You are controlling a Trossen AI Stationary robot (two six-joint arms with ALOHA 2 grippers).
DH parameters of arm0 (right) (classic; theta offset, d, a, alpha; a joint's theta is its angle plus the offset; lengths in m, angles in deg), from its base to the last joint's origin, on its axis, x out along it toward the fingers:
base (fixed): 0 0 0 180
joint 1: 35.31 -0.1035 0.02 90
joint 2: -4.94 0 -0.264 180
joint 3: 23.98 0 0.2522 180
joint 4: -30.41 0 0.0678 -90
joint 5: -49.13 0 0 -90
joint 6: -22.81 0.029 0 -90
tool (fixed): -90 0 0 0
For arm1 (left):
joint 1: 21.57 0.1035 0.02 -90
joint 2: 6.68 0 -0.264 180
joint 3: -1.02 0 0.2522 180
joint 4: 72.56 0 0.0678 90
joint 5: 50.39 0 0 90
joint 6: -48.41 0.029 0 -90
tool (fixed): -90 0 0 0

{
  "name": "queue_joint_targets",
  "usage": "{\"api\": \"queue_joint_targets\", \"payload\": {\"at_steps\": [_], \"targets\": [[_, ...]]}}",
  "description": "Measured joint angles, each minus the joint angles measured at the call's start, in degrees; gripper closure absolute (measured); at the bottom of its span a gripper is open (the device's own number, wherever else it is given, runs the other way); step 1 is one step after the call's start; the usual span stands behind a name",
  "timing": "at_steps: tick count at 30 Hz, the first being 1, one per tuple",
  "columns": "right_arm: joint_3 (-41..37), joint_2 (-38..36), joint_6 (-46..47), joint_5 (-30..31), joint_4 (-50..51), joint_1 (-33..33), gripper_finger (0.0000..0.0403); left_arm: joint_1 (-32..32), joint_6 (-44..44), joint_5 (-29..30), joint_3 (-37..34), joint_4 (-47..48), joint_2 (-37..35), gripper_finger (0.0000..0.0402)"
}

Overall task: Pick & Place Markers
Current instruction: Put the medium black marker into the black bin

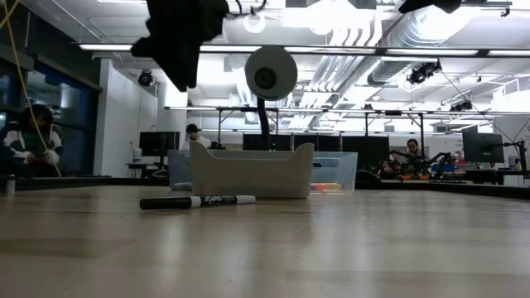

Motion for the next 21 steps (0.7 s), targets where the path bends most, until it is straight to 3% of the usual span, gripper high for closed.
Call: {"api": "queue_joint_targets", "payload": {"at_steps": [9,21], "targets": [[0.0,-0.15,0.28,0.11,0.13,-3.39,0.0268,-7.15,-8.23,-0.16,0.14,-6.23,3.7,0.03],[0.0,-0.08,2.17,1.84,1.12,-7.3,0.0268,-8.62,-7.94,-10.56,0.04,-14.86,12.56,0.03]]}}
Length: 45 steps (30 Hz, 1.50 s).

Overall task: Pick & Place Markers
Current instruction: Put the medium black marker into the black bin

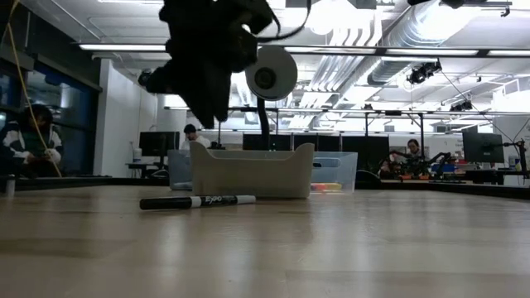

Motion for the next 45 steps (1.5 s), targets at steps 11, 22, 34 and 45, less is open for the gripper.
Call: {"api": "queue_joint_targets", "payload": {"at_steps": [11,22,34,45], "targets": [[-0.07,0.02,3.46,2.97,2.24,-3.01,0.0268,0.05,2.83,-4.85,-0.11,-3.37,4.92,0.022],[-0.07,0.09,5.8,4.56,2.7,-5.12,0.0268,0.04,2.05,-7.43,-0.09,-4.59,11.47,0.0183],[-0.07,0.15,9.75,6.69,3.15,-9.05,0.0268,0.04,1.41,-2.72,0.0,-5.24,12.87,0.0208],[-14.32,0.45,12.68,1.07,-13.46,-16.25,0.0268,-0.33,4.74,-3.71,0.0,-7.23,12.87,0.0209]]}}
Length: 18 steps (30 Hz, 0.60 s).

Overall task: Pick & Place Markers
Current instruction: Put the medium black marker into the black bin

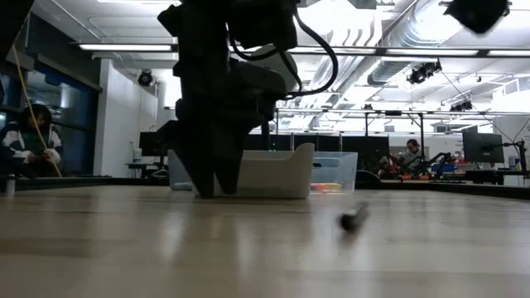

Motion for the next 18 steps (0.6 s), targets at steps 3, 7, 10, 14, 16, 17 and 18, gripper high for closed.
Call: {"api": "queue_joint_targets", "payload": {"at_steps": [3,7,10,14,16,17,18], "targets": [[-8.78,0.66,-3.6,-4.03,-12.03,-1.04,0.0268,-0.01,1.59,-1.17,0.0,0.36,0.0,0.0209],[-14.52,3.03,-9.81,-13.44,-20.93,0.7,0.0268,0.02,5.12,-3.14,0.01,0.74,0.0,0.0209],[-14.73,7.16,-16.27,-20.73,-19.66,2.48,0.0268,0.0,7.1,-3.7,0.02,1.37,0.0,0.0209],[-10.92,16.31,-25.53,-28.07,-15.14,5.7,0.0268,-0.02,8.83,-4.08,0.02,3.11,0.0,0.0209],[-8.59,21.22,-29.29,-30.1,-12.09,6.87,0.0268,-0.02,9.67,-4.55,0.02,4.0,0.0,0.0209],[-7.39,23.34,-29.71,-30.61,-11.07,7.43,0.0268,-0.02,10.13,-4.74,0.02,4.33,0.0,0.0209],[-6.25,25.27,-28.76,-31.76,-10.01,8.17,0.0268,-0.02,10.4,-4.88,0.02,4.49,0.0,0.0209]]}}
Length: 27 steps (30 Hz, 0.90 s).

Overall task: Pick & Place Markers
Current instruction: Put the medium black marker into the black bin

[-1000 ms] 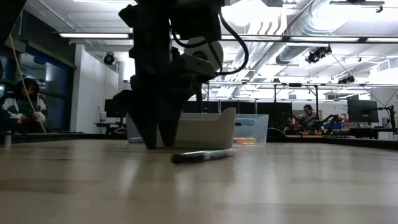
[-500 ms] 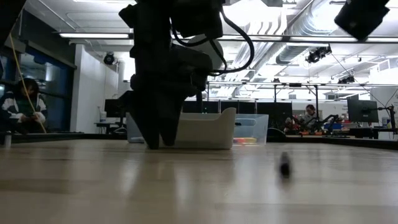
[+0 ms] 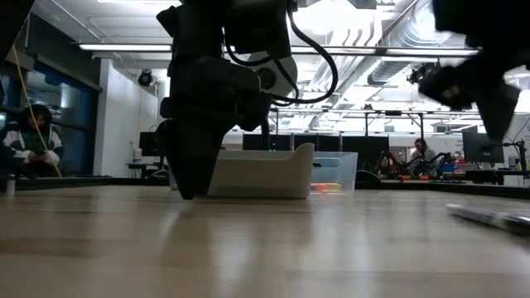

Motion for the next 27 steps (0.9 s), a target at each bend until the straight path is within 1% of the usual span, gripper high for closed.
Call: {"api": "queue_joint_targets", "payload": {"at_steps": [2,3,6,8,10,13,16,21,25,27], "targets": [[1.78,3.49,8.02,-1.87,2.86,1.81,0.0266,0.02,0.14,-0.23,0.0,0.52,0.0,0.0209],[2.42,4.79,14.53,-2.2,4.82,2.77,0.0265,0.02,0.14,-0.23,0.0,0.64,0.0,0.0209],[3.24,6.43,38.75,-3.66,9.33,4.6,0.0257,0.02,0.98,-0.28,0.0,0.56,0.0,0.0209],[3.2,6.66,51.93,-4.88,8.73,4.26,0.0252,0.02,1.59,-0.87,0.0,0.6,0.0,0.0209],[2.79,6.53,61.94,-4.14,5.58,3.02,0.025,0.02,2.6,-1.59,0.02,0.42,0.0,0.0209],[2.76,6.53,71.19,-0.97,1.87,0.81,0.0249,0.02,4.59,-1.57,0.02,0.39,0.0,0.0209],[2.74,6.53,80.28,1.5,2.12,-1.2,0.0248,0.02,6.79,-1.3,0.01,0.36,0.0,0.0209],[2.73,7.45,92.85,1.51,3.62,-6.2,0.0248,0.02,9.97,0.21,0.02,0.34,0.0,0.0209],[2.72,8.25,100.03,1.35,6.85,-9.7,0.0247,0.02,11.63,0.44,0.01,0.36,0.0,0.0209],[2.72,8.25,102.22,0.09,9.51,-10.33,0.0246,0.02,12.33,0.44,0.01,0.36,0.0,0.0209]]}}
